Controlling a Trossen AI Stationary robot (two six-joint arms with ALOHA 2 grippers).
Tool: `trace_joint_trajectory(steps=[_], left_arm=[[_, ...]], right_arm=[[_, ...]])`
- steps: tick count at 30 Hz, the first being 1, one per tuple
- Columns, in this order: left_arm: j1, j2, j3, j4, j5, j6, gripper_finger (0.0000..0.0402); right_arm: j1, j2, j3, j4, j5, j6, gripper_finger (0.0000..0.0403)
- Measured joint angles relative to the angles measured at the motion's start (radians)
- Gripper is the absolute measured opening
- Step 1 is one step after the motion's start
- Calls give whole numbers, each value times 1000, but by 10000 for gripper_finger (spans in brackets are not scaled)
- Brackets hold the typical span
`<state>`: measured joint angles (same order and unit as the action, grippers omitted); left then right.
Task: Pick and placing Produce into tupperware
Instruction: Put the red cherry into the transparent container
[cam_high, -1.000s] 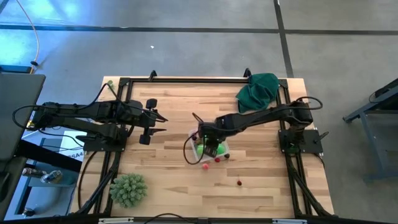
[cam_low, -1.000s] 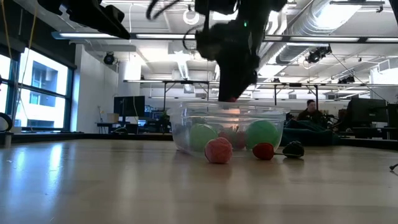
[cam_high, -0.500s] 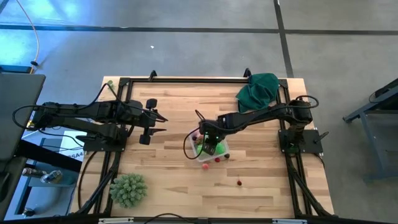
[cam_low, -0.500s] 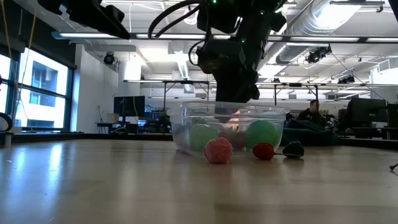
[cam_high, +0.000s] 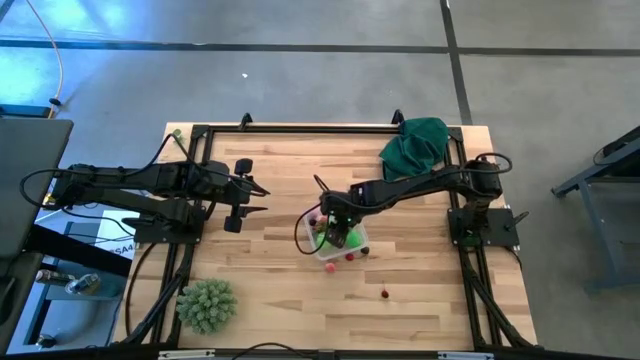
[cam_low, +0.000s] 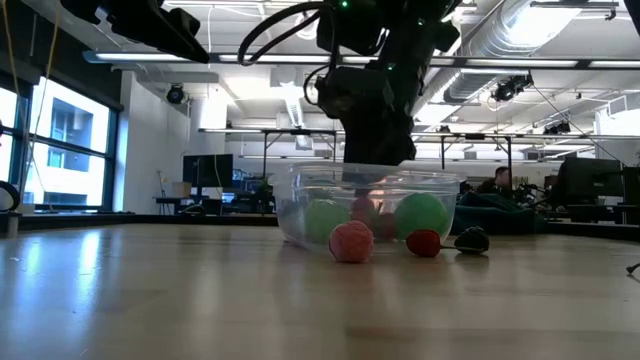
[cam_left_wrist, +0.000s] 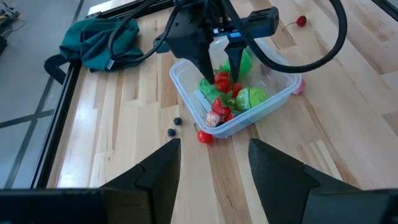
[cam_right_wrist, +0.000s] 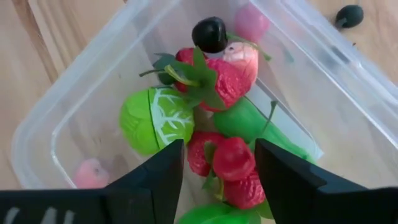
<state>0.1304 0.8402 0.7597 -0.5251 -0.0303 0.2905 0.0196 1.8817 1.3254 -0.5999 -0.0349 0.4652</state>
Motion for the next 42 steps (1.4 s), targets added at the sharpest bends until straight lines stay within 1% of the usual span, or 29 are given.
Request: trace_joint_trajectory(steps=[3, 6, 8, 11, 14, 17, 19, 21, 23, 27, 30, 32, 34, 36, 38, 42], left_arm=[[0, 0, 0, 0, 0, 0, 179], [0, 0, 0, 0, 0, 0, 179], [0, 0, 0, 0, 0, 0, 179], [0, 0, 0, 0, 0, 0, 179], [0, 0, 0, -1, 0, 0, 179], [0, 0, 0, 0, 0, 0, 179], [0, 0, 0, 0, 0, 0, 179], [0, 0, 0, 0, 0, 0, 179], [0, 0, 0, 0, 0, 0, 179], [0, 0, 0, 0, 0, 0, 179], [0, 0, 0, 0, 0, 0, 179], [0, 0, 0, 0, 0, 0, 179], [0, 0, 0, 0, 0, 0, 179], [0, 0, 0, 0, 0, 0, 179], [0, 0, 0, 0, 0, 0, 179], [0, 0, 0, 0, 0, 0, 179]], right_arm=[[0, -24, 0, 4, -3, 2, 187], [5, -79, 0, 2, 8, 9, 183], [21, -133, 0, -17, 42, 36, 179], [70, -234, 0, -60, 133, 84, 173], [152, -338, 1, -124, 248, 161, 169], [265, -416, 2, -218, 348, 268, 167], [351, -444, 2, -298, 394, 360, 167], [437, -459, 2, -365, 414, 448, 167], [521, -465, 2, -408, 419, 548, 167], [664, -462, 2, -435, 419, 772, 167], [729, -450, 2, -490, 422, 1004, 167], [751, -435, 2, -539, 412, 1153, 167], [761, -406, 2, -580, 361, 1256, 167], [763, -372, 1, -594, 305, 1306, 167], [759, -337, 1, -586, 262, 1317, 167], [740, -270, 1, -539, 217, 1315, 167]])
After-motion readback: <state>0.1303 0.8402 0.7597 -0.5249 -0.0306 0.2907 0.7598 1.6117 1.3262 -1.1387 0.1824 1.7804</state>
